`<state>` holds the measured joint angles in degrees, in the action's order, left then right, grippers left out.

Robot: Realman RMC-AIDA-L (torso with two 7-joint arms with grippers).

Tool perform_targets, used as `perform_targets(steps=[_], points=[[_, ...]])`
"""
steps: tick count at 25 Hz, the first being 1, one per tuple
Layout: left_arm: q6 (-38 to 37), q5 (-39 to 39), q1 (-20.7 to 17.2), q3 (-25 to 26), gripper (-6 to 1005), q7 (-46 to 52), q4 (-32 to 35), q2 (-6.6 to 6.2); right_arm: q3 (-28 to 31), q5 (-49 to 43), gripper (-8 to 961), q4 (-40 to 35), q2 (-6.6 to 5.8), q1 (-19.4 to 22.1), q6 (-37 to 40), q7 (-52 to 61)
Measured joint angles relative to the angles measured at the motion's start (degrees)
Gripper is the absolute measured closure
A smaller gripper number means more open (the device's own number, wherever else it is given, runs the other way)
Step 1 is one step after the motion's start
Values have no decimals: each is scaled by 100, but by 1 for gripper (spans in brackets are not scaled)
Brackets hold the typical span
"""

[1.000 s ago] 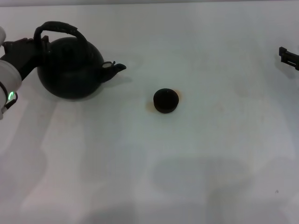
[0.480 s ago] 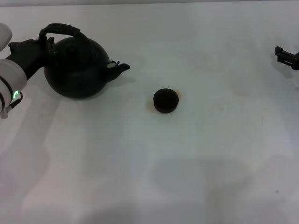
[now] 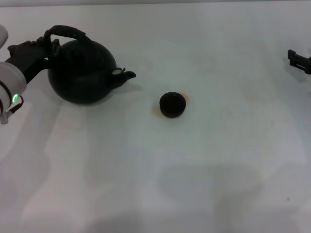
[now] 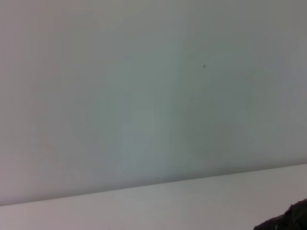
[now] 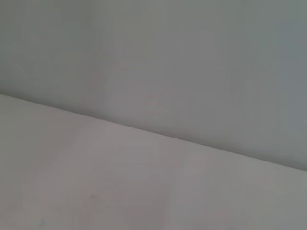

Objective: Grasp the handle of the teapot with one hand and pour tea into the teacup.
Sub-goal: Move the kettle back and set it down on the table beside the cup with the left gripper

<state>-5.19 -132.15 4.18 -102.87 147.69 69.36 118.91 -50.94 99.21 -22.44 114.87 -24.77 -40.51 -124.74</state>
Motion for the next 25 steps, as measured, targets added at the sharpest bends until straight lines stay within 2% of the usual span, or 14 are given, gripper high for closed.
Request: perform_targets(steps=[7,13,18,25], points=[[2,-34,-34,-23,632,-41,51,0,26,13,108,4,0,-1,0,-51],[29,-36,-112,-51,395,-212,70,8,34,42,108,7,0,-1,-1,-76],[49,-37,-166,-120,268,-437,110,10,33,42,108,7,0,4,-1,-76],[45,-41,-403,-223,260,-809,370,7,16,35,108,-3,0,7,-15,-76]])
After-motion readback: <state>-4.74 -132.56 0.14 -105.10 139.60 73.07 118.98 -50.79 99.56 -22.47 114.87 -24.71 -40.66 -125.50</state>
